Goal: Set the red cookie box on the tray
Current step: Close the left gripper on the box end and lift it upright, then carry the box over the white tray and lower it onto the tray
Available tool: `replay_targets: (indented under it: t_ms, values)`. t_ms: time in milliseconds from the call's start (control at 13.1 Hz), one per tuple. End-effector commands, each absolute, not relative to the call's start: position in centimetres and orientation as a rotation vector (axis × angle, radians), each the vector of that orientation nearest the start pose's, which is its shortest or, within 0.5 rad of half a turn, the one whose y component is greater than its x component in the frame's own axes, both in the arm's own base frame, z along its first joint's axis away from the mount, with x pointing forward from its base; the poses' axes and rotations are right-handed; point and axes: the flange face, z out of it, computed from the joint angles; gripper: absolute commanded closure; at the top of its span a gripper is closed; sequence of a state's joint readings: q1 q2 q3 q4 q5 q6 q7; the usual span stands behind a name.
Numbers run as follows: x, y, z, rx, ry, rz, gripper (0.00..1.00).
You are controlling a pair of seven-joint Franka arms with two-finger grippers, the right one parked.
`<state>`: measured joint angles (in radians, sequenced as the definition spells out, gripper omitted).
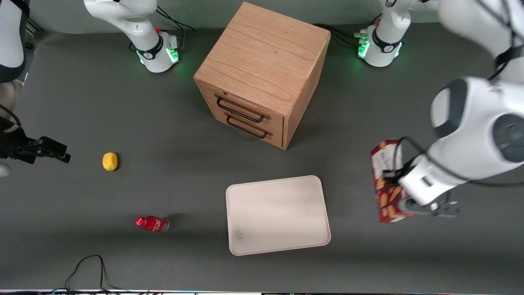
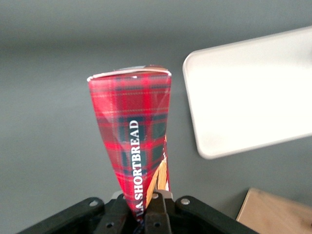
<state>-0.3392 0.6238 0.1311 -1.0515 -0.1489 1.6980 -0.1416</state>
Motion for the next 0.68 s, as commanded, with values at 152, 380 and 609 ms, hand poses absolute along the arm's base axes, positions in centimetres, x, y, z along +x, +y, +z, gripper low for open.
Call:
replay_targets:
  t_ms: [152,380,609]
  values:
    - [73.8,-29.1,37.4,-3.249,0.040,-0.180,1.00]
    - [72.8,-33.0,30.3,-3.230,0.007,-0.123,1.00]
    - [72.1,-33.2,26.8,-3.209,-0.108,-0.040,1.00]
